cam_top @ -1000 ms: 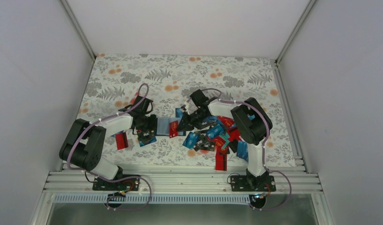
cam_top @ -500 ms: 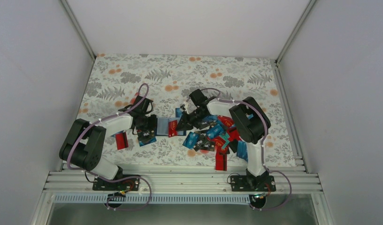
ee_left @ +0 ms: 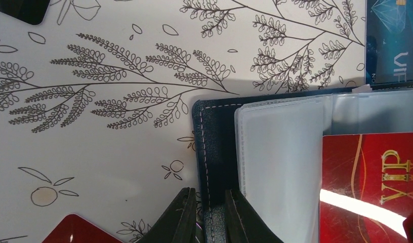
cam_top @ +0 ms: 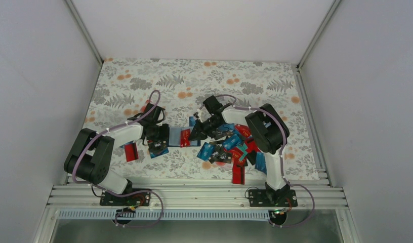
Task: Put the credit cards into the card holder
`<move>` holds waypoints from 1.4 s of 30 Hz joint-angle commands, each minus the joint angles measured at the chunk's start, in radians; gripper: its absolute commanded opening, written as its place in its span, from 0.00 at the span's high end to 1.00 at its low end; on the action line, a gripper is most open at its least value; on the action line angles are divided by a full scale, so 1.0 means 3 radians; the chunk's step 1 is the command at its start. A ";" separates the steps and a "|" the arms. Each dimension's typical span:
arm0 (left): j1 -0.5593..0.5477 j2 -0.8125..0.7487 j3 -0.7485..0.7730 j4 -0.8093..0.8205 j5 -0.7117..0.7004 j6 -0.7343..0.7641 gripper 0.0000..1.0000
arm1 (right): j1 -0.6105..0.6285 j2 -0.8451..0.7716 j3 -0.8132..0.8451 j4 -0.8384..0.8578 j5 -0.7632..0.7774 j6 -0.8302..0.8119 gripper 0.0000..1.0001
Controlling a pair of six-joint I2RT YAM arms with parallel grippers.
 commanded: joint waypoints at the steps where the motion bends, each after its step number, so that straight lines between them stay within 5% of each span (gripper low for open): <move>1: 0.0017 0.0006 0.0016 0.0074 0.0091 0.0038 0.84 | 0.0035 0.0099 0.0123 0.0020 -0.0025 -0.0031 0.96; 42: 0.0010 0.0084 0.0011 0.0086 0.0147 0.0008 0.85 | 0.0053 0.0190 0.0146 0.0418 -0.0193 -0.0143 0.96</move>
